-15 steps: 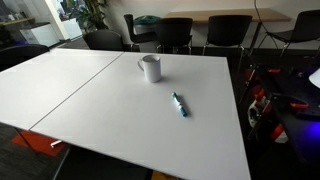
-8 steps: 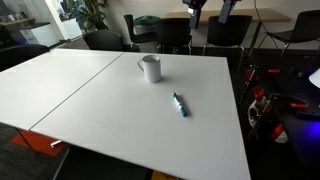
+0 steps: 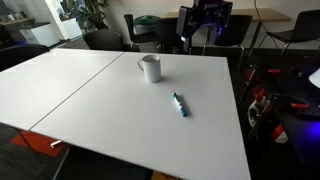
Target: Move the marker to the left
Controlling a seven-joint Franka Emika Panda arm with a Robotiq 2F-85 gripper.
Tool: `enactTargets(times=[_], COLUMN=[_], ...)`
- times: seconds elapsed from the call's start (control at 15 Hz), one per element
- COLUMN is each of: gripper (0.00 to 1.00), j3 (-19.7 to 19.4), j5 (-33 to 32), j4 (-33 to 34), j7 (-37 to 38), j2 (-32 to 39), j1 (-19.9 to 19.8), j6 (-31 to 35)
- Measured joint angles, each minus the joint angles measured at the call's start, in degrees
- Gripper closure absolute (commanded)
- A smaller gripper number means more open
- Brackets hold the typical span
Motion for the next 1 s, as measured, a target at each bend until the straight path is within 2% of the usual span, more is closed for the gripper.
enactTargets(times=[0.27, 0.67, 1.0], gripper=[0.0, 0.0, 0.0], j3=[-1.6, -1.9, -1.9], j5=[0.1, 0.2, 0.3], j4=[2.3, 6.7, 7.9], j7=[-3.1, -8.2, -9.3], j2=[4.7, 10.8, 12.5], j1=[0.0, 0.6, 1.0], j6=[0.1, 0.0, -0.1])
